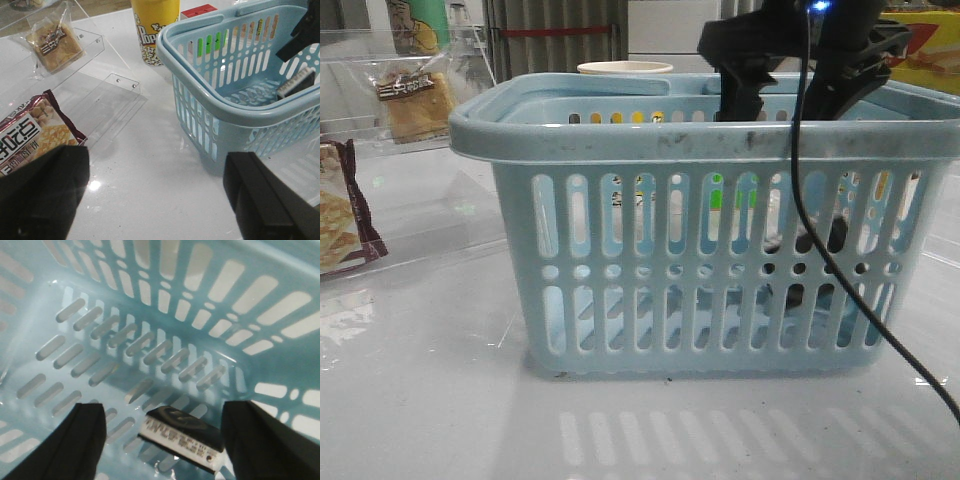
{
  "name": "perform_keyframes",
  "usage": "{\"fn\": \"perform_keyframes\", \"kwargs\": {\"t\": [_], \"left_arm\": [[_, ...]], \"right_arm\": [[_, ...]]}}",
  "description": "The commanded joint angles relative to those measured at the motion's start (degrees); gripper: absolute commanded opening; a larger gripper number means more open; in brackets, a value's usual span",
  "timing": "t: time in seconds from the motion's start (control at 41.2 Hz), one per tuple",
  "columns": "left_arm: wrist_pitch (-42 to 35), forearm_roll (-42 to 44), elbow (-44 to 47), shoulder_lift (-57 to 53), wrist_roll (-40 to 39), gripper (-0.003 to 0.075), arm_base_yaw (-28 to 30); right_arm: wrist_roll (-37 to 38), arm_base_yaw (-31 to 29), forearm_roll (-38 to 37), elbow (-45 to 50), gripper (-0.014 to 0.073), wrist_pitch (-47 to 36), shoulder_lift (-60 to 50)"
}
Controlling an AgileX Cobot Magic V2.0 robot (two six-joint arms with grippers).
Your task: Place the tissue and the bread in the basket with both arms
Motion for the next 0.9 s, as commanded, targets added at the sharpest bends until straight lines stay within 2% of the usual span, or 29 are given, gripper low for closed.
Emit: {"fn": "perform_keyframes", "kwargs": {"t": [0.0, 0.194, 0.461, 0.874], "left_arm": [[-4.6, 0.1, -1.7, 0.5, -0.1, 0.0599, -0.5], [-4.6, 0.1, -1.7, 0.5, -0.1, 0.0599, -0.5], [-4.6, 0.1, -1.7, 0.5, -0.1, 0.0599, -0.5], [-4.6, 0.1, -1.7, 0.5, -0.1, 0.0599, -0.5]], "right_arm": [[-1.0, 0.2, -0.6, -0.3, 0.0589, -1.6, -7.2], [-4.2, 0.2, -0.9, 7.3, 0.0589, -4.1, -20.3], [-4.4, 0.2, -1.3, 18.9, 0.0589, -5.4, -37.8], [-4.4, 0.2, -1.3, 34.4, 0.0589, -5.4, -57.9]]}}
